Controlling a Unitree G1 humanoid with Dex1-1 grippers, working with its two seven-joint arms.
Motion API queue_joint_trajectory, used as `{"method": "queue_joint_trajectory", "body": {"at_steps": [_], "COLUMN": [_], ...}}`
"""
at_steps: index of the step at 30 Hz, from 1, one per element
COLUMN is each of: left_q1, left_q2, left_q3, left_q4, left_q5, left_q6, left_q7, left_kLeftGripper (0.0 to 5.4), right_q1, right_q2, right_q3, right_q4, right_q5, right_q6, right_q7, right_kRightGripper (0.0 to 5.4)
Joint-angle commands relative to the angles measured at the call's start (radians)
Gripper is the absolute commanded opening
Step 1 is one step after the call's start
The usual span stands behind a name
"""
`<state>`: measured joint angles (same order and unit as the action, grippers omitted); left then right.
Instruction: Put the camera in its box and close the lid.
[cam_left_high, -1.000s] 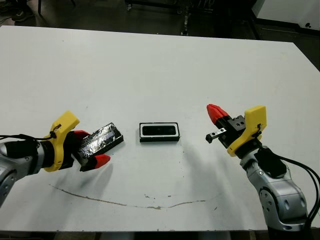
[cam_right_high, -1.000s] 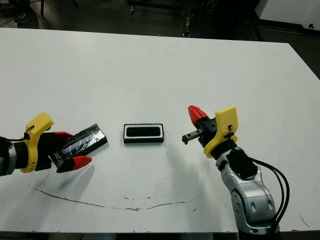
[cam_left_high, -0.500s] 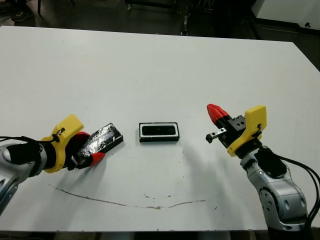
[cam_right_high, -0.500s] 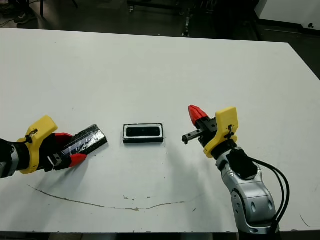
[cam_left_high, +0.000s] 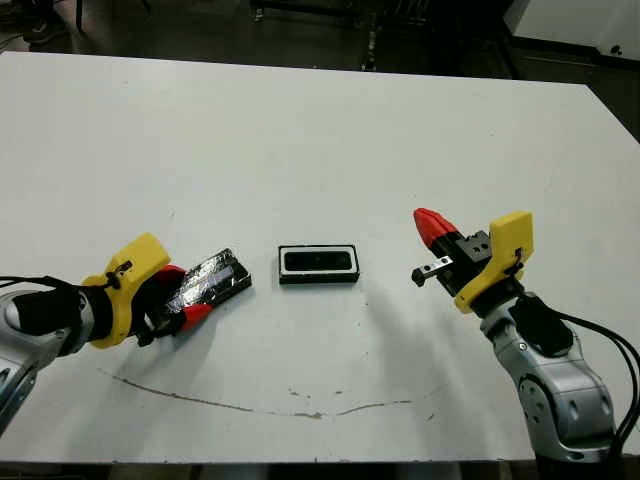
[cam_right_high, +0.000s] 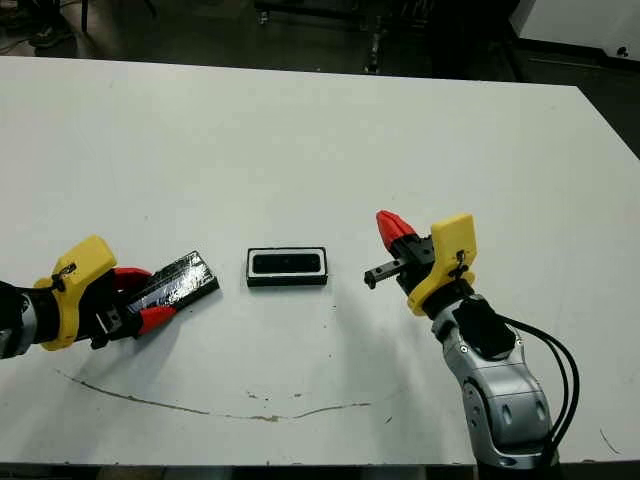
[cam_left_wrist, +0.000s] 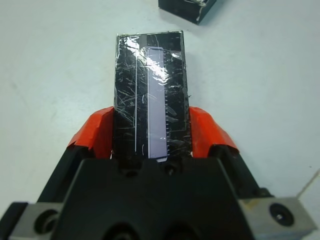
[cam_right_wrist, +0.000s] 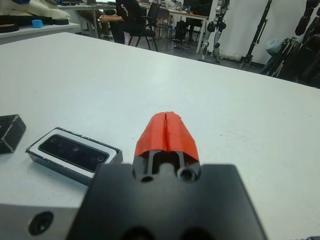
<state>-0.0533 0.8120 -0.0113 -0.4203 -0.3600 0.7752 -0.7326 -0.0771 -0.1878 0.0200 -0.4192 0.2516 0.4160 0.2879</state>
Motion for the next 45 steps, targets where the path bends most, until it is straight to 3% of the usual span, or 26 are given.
{"method": "queue_joint_trajectory", "body": {"at_steps": [1, 9, 15, 26, 36, 45], "left_q1": [-0.026, -0.177, -0.342, -0.532, -0.698, -0.839], "left_q2": [-0.02, -0.056, -0.068, -0.181, -0.314, -0.375], "left_q3": [0.03, 0.074, -0.027, -0.179, -0.202, -0.179], "left_q4": [0.036, 0.187, 0.349, 0.719, 1.076, 1.353], "left_q5": [-0.025, -0.055, 0.024, 0.143, 0.192, 0.201], "left_q6": [-0.012, -0.085, -0.211, -0.479, -0.642, -0.691], "left_q7": [-0.013, -0.045, -0.123, -0.323, -0.481, -0.667], "left_kLeftGripper": [3.16, 3.16, 3.16, 3.16, 3.16, 3.16], "right_q1": [0.012, 0.016, 0.021, 0.023, 0.021, 0.025], "right_q2": [-0.008, -0.007, -0.001, -0.003, -0.003, 0.001], "right_q3": [-0.007, -0.005, -0.007, -0.001, 0.006, 0.003], "right_q4": [0.0, 0.008, 0.011, -0.001, -0.014, -0.006], "right_q5": [0.001, -0.003, 0.004, -0.005, -0.012, -0.006], "right_q6": [0.01, -0.005, -0.005, 0.006, 0.034, 0.023], "right_q7": [-0.003, -0.003, -0.002, -0.015, -0.033, -0.027], "right_kRightGripper": [0.0, 0.0, 0.0, 0.0, 0.0, 0.0]}}
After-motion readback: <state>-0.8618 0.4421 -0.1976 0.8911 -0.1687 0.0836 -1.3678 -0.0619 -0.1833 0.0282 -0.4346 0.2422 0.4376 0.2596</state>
